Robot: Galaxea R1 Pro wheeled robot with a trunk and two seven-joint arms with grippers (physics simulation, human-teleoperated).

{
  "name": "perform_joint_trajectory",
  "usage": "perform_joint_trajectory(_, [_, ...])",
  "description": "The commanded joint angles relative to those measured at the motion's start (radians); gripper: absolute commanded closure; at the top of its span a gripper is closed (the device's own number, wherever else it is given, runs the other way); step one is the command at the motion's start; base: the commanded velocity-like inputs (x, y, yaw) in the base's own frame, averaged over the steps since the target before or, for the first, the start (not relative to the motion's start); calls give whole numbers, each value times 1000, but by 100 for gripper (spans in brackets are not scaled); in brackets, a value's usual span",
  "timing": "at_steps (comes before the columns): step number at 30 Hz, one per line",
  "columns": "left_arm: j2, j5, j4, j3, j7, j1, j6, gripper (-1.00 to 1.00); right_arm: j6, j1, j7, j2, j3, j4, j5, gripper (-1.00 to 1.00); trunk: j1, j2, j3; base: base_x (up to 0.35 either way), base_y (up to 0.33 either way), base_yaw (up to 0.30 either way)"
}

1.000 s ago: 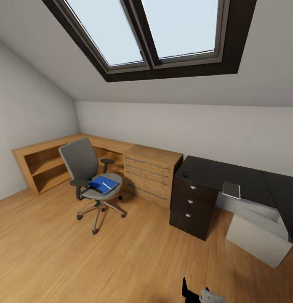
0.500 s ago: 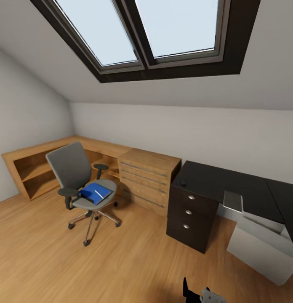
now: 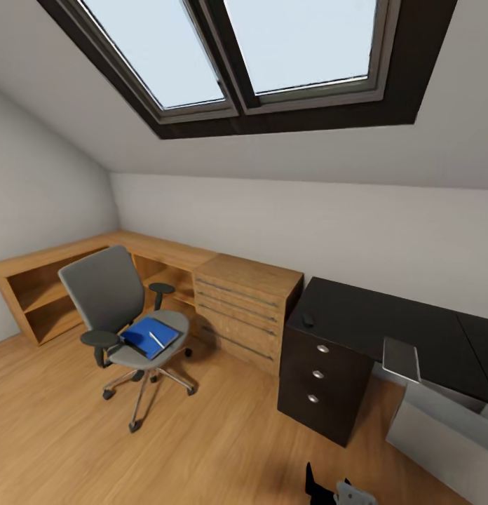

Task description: In the bedroom, organize the workspace by keeping the computer under the desk, ensuring the monitor is on the desk, placing the keyboard on the desk next to the monitor, placing the mouse on the desk next to the keyboard, moving the folder from the swivel chair onto the desk next to the mouse, stacking the notebook on top of the folder with the pen on top of the notebook, and positioning the swivel chair next to the desk.

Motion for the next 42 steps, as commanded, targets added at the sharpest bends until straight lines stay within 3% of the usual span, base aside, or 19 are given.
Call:
perform_joint_trajectory(1, [-1, -4, -1, 6, -7, 0, -1, -100, -3, -1, 6, 0, 5, 1, -11, -100, -3, 7, 2, 322, -2, 0])
perform_joint_trajectory(15, [0, -2, -2, 7, -7, 0, -20, -100, -2, -1, 7, 2, 6, 0, -9, -100, -57, 105, 46, 322, 0, 0])
perform_joint_trajectory(23, [-1, 1, -7, 8, -8, 0, -174, -100, -2, -2, 8, 5, 9, -21, -7, -100, -88, 161, 71, 322, 0, 0])
perform_joint_trajectory(27, [-3, 2, -36, 7, -9, 0, -189, -100, -1, -3, 8, 5, 8, -84, -7, -100, -103, 189, 84, 322, -5, 0])
perform_joint_trajectory(28, [-9, 3, -132, 8, -9, 0, -177, -100, 11, -5, 4, 2, 8, -225, -7, -100, -107, 196, 87, 322, -58, 0])
perform_joint_trajectory(31, [-34, 2, -237, 8, -9, 0, -108, -100, 62, -9, -8, -16, 6, -339, -7, -100, -118, 217, 96, 322, -68, 0])
perform_joint_trajectory(32, [-57, 1, -330, 6, -9, 0, -23, -100, 135, -23, -31, -43, 5, -422, -7, -100, -122, 224, 99, 322, -78, 0])
perform_joint_trajectory(35, [-74, 2, -438, -7, -9, 0, 72, -100, 246, -50, -72, -73, 5, -506, -6, -100, -134, 245, 109, 322, -81, 0])
perform_joint_trajectory(36, [-83, 3, -546, -34, -9, 0, 166, -100, 389, -77, -126, -106, 5, -581, -6, -100, -137, 252, 112, 322, -87, 0])
perform_joint_trajectory(38, [-89, 6, -669, -68, -8, 0, 299, -100, 589, -113, -205, -144, 5, -656, -6, -100, -145, 266, 118, 322, -89, 0])
perform_joint_trajectory(42, [-95, 8, -748, -85, -7, 0, 408, -100, 767, -156, -263, -173, 5, -688, -5, -100, -160, 294, 131, 322, -94, 0])
